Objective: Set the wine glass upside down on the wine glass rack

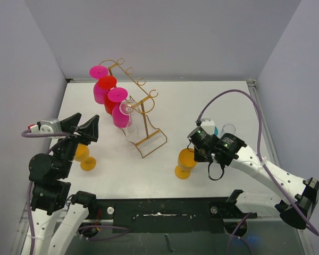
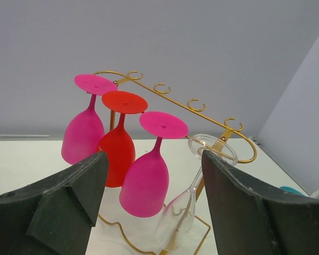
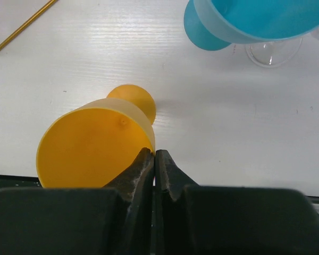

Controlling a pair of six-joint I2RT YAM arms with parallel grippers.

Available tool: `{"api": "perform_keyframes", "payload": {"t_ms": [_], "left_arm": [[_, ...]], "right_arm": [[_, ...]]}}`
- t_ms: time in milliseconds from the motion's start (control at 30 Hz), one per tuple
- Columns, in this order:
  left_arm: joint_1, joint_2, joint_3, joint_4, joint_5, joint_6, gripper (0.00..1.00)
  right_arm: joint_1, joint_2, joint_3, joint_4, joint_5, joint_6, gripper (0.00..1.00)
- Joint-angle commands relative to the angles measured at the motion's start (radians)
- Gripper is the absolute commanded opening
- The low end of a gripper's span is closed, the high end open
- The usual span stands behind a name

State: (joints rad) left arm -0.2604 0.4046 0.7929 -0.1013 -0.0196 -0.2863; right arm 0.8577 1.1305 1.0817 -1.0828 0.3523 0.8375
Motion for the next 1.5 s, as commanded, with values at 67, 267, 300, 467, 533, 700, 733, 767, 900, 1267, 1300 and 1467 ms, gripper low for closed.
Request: {"api": "perform_keyframes", "payload": {"t_ms": [67, 267, 300, 467, 533, 700, 733, 767, 900, 1267, 1300, 1467], "left_arm": [[-0.001, 0.071, 0.132, 0.004, 0.077, -0.023, 0.68], [-0.002, 0.158, 0.246, -0.020, 0.252, -0.047, 0.68], [-0.002, 0.175, 0.262, -0.020, 0.303, -0.060, 0.68], [-0.001, 0.236, 0.297, 0.094, 0.449, -0.152, 0.68], [-0.001, 0.274, 0.314, 0.141, 0.507, -0.206, 0.68], [-0.002, 0.385, 0.386, 0.149, 0.624, -0.277, 0.69], [-0.002, 0.401, 0.389, 0.165, 0.635, -0.294, 0.69], [-0.002, 0.414, 0.392, 0.184, 0.647, -0.313, 0.69], [-0.003, 0.466, 0.389, 0.323, 0.707, -0.455, 0.68], [-0.114, 0.598, 0.410, 0.590, 0.579, -0.735, 0.68], [-0.138, 0.612, 0.417, 0.588, 0.545, -0.741, 0.68], [-0.241, 0.701, 0.436, 0.578, 0.390, -0.792, 0.68]], "right_arm": [[-0.010, -0.031, 0.022, 0.056, 0.058, -0.032, 0.00], [-0.010, -0.077, 0.090, 0.086, 0.131, -0.061, 0.00], [-0.010, -0.087, 0.100, 0.095, 0.152, -0.064, 0.00], [-0.011, -0.162, 0.111, 0.193, 0.264, -0.076, 0.00], [-0.011, -0.195, 0.104, 0.257, 0.304, -0.094, 0.00], [-0.013, -0.286, 0.067, 0.458, 0.400, -0.162, 0.00], [-0.013, -0.301, 0.058, 0.498, 0.410, -0.175, 0.00], [-0.014, -0.314, 0.048, 0.542, 0.414, -0.191, 0.00], [-0.014, -0.357, 0.009, 0.718, 0.415, -0.246, 0.00], [-0.014, -0.416, -0.111, 1.293, 0.322, -0.339, 0.00], [-0.015, -0.409, -0.114, 1.343, 0.305, -0.347, 0.00], [-0.016, -0.350, -0.111, 1.537, 0.208, -0.369, 0.00]]}}
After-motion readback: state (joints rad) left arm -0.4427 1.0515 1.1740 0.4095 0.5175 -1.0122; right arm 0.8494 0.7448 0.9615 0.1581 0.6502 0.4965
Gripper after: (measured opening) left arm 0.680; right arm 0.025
